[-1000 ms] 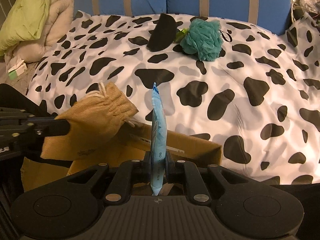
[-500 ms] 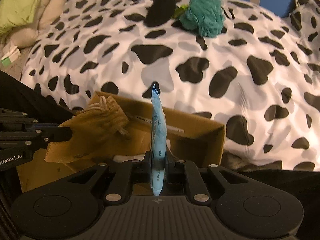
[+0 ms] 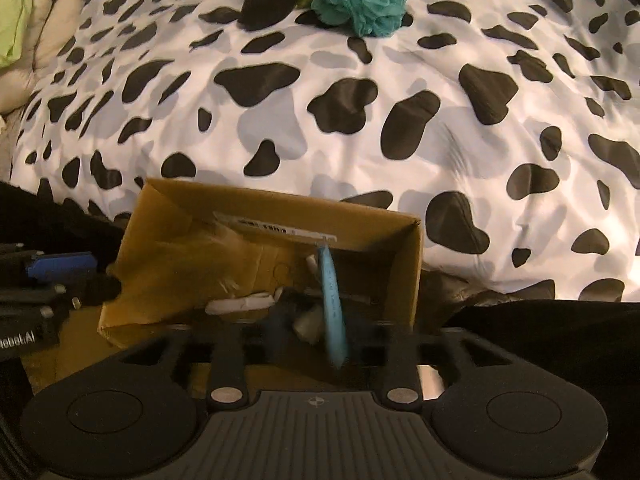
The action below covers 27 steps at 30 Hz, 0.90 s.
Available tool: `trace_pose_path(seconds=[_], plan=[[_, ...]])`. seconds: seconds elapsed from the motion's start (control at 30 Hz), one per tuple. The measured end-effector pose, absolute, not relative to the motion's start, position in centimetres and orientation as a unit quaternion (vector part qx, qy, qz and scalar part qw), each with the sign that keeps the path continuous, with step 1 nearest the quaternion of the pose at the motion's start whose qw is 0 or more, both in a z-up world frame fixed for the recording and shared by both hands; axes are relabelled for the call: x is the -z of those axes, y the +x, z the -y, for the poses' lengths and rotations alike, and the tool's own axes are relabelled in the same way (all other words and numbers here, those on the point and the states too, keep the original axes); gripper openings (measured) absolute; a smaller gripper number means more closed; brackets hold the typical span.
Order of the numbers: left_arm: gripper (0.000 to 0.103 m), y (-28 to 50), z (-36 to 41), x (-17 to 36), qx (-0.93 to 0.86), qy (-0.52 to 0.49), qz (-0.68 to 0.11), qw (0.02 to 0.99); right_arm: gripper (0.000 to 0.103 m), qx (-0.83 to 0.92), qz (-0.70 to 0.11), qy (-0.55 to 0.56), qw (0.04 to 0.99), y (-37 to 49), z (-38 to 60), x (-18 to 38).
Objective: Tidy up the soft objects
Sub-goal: 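Open both grippers to drop the pouch and wipes packet into the box, then move both grippers back toward the black sponge and teal bath puff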
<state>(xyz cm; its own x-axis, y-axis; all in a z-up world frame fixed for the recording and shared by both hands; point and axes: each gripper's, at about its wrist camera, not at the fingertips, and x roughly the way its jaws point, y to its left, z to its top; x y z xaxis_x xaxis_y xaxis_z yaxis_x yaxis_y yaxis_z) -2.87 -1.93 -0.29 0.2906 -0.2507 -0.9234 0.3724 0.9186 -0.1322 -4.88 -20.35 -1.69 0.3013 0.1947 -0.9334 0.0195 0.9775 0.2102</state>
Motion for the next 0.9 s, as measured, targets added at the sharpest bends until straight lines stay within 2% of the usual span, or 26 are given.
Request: trace_pose_path(seconds=[0.03,0.17,0.27,0.43,0.6,0.63,0.67,0.73,0.9], plan=[[0.047,-2.86,1.97,0.34,0.194,0.055,-0.564,0.800,0.071,-0.056,-0.586,0.088,0.804,-4.89,20.27,1.59],[0.047,-2.79,2.17,0.65,0.191,0.064,-0.571,0.796,0.089,-0.055,-0.587,0.080,0.804,-4.78,20.02,1.64],[0.047,-2.78,2.25,0.78,0.189,0.067,-0.574,0.794,0.098,-0.051,-0.585,0.079,0.805,-4.71,20.03,1.57],[0.048,-2.69,2.17,0.97,0.183,0.067,-0.580,0.791,0.103,-0.046,-0.586,0.078,0.805,-4.71,20.05,1.63],[0.049,-2.56,2.23,1.22,0.175,0.070,-0.587,0.787,0.103,-0.042,-0.590,0.071,0.803,-4.63,19.93,1.79],[0.051,-2.53,2.21,1.27,0.173,0.069,-0.589,0.786,0.103,-0.041,-0.591,0.070,0.803,-4.60,19.95,1.84],[0.059,-2.49,2.19,1.31,0.172,0.069,-0.590,0.785,0.103,-0.041,-0.591,0.069,0.803,-4.58,19.95,1.87],[0.065,-2.46,2.14,1.24,0.170,0.067,-0.590,0.786,0.103,-0.040,-0.591,0.068,0.803,-4.59,19.95,1.86],[0.066,-2.39,2.10,1.19,0.171,0.064,-0.591,0.785,0.103,-0.038,-0.589,0.069,0.804,-4.58,20.04,1.78]])
